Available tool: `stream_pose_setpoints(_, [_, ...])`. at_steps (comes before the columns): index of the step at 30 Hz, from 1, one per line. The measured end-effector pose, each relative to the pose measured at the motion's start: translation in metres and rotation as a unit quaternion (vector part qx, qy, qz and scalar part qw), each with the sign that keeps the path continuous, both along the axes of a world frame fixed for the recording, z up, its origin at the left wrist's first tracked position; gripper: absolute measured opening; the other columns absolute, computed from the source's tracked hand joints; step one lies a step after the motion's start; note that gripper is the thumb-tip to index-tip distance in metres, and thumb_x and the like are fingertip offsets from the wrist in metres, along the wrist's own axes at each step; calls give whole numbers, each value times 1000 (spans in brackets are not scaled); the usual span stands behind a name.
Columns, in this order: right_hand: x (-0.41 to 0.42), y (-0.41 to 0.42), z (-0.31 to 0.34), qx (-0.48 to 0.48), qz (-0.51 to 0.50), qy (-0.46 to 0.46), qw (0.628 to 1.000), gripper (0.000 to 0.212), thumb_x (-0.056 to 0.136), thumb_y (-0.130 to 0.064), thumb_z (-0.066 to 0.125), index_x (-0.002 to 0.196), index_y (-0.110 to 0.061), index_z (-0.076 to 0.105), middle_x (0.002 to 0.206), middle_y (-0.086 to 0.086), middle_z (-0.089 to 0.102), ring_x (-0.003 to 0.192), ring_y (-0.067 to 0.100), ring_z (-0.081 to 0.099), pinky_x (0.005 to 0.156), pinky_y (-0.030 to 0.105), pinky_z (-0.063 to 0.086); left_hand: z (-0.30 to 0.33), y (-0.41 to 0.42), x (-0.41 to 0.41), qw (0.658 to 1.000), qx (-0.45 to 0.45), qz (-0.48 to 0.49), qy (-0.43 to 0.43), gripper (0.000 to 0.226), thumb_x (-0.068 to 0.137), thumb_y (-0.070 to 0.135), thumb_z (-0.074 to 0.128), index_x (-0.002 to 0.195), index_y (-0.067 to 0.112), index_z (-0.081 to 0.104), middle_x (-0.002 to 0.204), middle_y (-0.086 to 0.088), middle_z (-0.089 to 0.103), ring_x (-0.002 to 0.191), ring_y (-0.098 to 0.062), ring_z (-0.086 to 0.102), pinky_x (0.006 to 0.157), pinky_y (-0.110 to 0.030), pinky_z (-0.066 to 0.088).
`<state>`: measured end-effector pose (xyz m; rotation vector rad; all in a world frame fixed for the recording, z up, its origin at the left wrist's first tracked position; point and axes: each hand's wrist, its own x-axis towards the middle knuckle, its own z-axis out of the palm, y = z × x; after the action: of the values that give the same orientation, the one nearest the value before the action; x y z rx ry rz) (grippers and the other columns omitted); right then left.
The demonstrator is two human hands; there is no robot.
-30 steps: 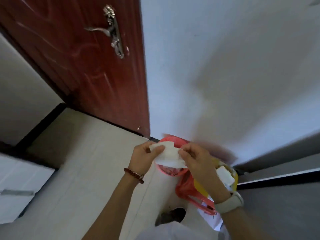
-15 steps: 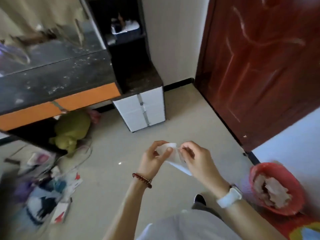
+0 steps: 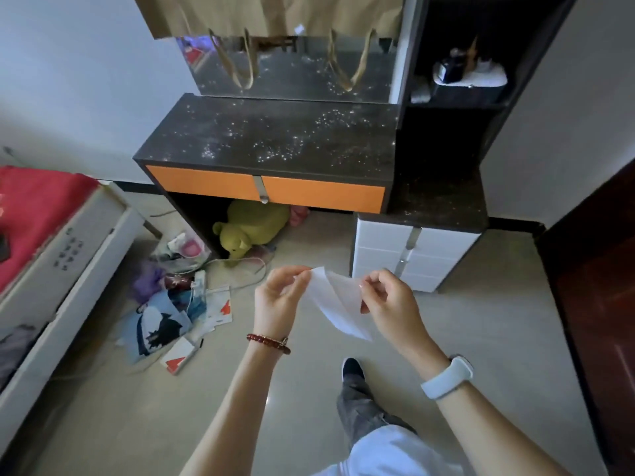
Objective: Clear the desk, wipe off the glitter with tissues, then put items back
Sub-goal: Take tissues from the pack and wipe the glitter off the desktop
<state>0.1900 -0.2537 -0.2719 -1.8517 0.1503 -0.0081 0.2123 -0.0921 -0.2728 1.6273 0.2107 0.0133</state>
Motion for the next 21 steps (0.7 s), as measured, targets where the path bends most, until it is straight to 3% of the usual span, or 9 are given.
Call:
stream_pose_setpoints(3, [71, -4, 6, -15, 13, -8, 1000, 25, 93, -15, 44, 70, -23, 44, 60, -5, 47, 51, 1, 45, 53, 15, 37, 7, 4, 65, 988, -144, 26, 52, 25, 88, 11, 53, 66, 22, 55, 86, 2, 67, 82, -14, 61, 76, -26, 52])
stream_pose_setpoints(6, [131, -2, 11, -51, 30, -30, 998, 19, 95, -17, 41, 76, -20, 44, 63, -9, 44, 54, -5, 44, 53, 13, 35, 11, 6, 117, 959, -251, 44, 120, 23, 95, 14, 39, 73, 16, 45, 88, -10, 67, 85, -23, 64, 82, -38, 50])
stream_pose_setpoints(9, [179, 10, 12, -72, 45, -33, 996, 13, 95, -18, 40, 85, -13, 47, 63, -10, 45, 54, -1, 46, 51, 13, 35, 8, 8, 156, 950, -237, 43, 198, 30, 93, 43, 37, 86, 17, 50, 96, -9, 62, 91, -26, 60, 88, -42, 47])
stream_pose_setpoints(12, [221, 27, 12, -80, 88, -33, 992, 11, 94, -16, 41, 85, -14, 47, 68, -7, 50, 59, 3, 47, 55, 14, 36, -1, 13, 190, 960, -172, -7, 223, 67, 61, 73, 59, 105, 24, 48, 112, -4, 55, 104, -21, 55, 94, -40, 45])
stream_pose_setpoints(14, [250, 40, 12, -94, 102, -41, 990, 10, 94, -14, 42, 86, -15, 47, 66, -10, 49, 61, 1, 49, 57, 14, 37, -10, 21, 212, 967, -118, -22, 225, 85, 45, 61, 76, 116, 30, 41, 125, -4, 49, 113, -24, 53, 99, -46, 45])
stream_pose_setpoints(15, [263, 46, 12, -105, 94, -43, 989, 10, 94, -14, 42, 86, -15, 47, 65, -13, 48, 62, 2, 49, 59, 18, 38, -15, 26, 224, 966, -110, -19, 233, 85, 44, 49, 81, 117, 27, 42, 122, -5, 51, 109, -25, 56, 97, -47, 47])
stream_pose_setpoints(18, [305, 62, 6, -140, 44, -46, 988, 10, 94, -14, 41, 86, -18, 45, 65, -12, 49, 68, 22, 50, 65, 37, 39, -22, 43, 268, 953, -177, -43, 243, 65, 49, 21, 80, 108, 10, 57, 94, -8, 65, 80, -24, 64, 80, -40, 54])
stream_pose_setpoints(21, [345, 79, -3, -163, 5, -53, 985, 10, 94, -13, 41, 87, -14, 47, 73, 1, 58, 72, 29, 52, 67, 38, 36, -27, 66, 319, 945, -208, -105, 231, 37, 56, 14, 76, 91, 4, 67, 75, -6, 71, 65, -19, 66, 64, -29, 56])
